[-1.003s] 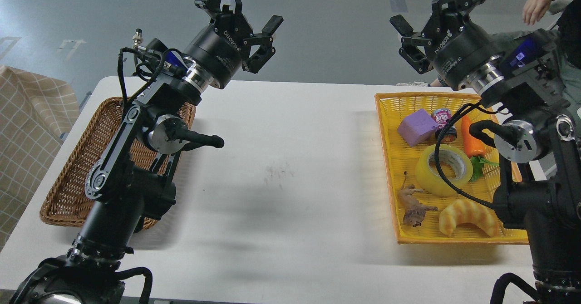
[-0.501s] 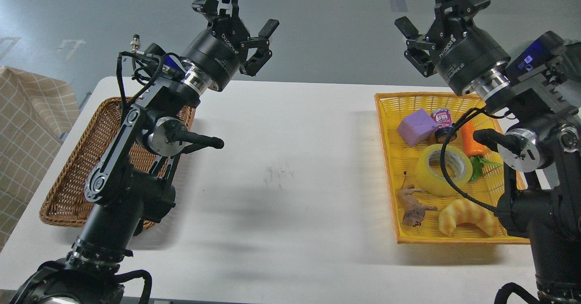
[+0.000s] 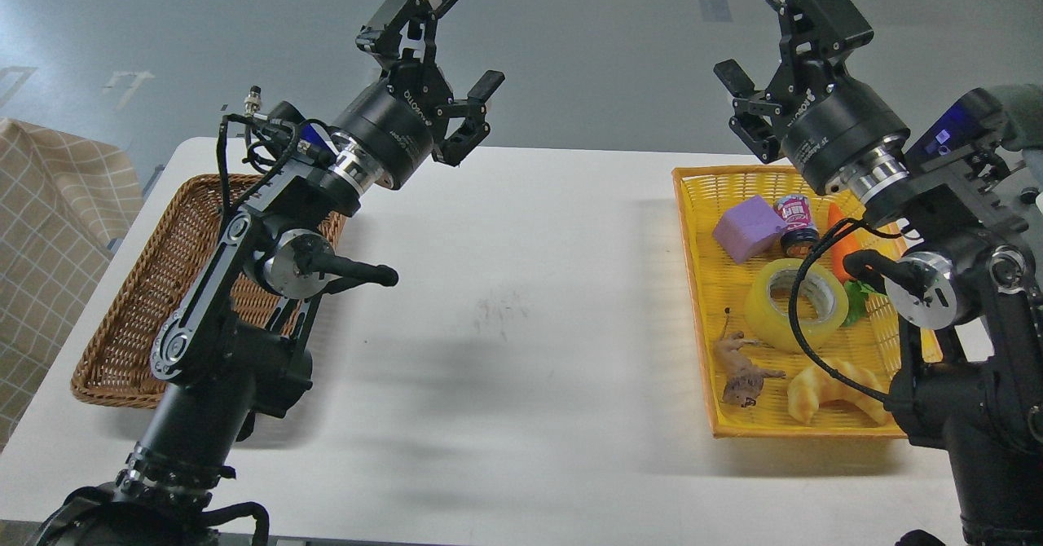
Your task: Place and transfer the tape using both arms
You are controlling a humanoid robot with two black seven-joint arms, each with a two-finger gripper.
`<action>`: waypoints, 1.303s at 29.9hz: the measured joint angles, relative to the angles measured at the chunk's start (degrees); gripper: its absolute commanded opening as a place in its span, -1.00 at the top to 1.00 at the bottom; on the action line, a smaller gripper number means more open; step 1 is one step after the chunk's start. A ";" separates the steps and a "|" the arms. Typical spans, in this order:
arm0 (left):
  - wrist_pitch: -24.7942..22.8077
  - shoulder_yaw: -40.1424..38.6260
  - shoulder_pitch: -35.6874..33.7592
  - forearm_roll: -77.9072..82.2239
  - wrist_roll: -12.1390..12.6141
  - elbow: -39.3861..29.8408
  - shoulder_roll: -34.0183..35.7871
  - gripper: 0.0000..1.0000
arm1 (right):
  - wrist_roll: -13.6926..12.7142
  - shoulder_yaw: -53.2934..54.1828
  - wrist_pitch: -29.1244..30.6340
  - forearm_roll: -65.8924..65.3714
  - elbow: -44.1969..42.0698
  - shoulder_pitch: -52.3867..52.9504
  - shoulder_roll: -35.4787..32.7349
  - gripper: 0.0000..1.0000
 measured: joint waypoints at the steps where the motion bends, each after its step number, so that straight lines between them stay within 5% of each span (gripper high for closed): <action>1: 0.00 -0.03 0.00 -0.33 -0.08 -0.01 0.00 -0.98 | 0.00 -0.02 -0.02 0.01 0.12 0.00 0.00 -0.99; 39: 0.61 -0.06 0.12 -0.93 -0.37 -0.10 0.00 -0.98 | -1.12 -0.45 -0.11 -0.40 1.45 -2.35 0.00 -1.00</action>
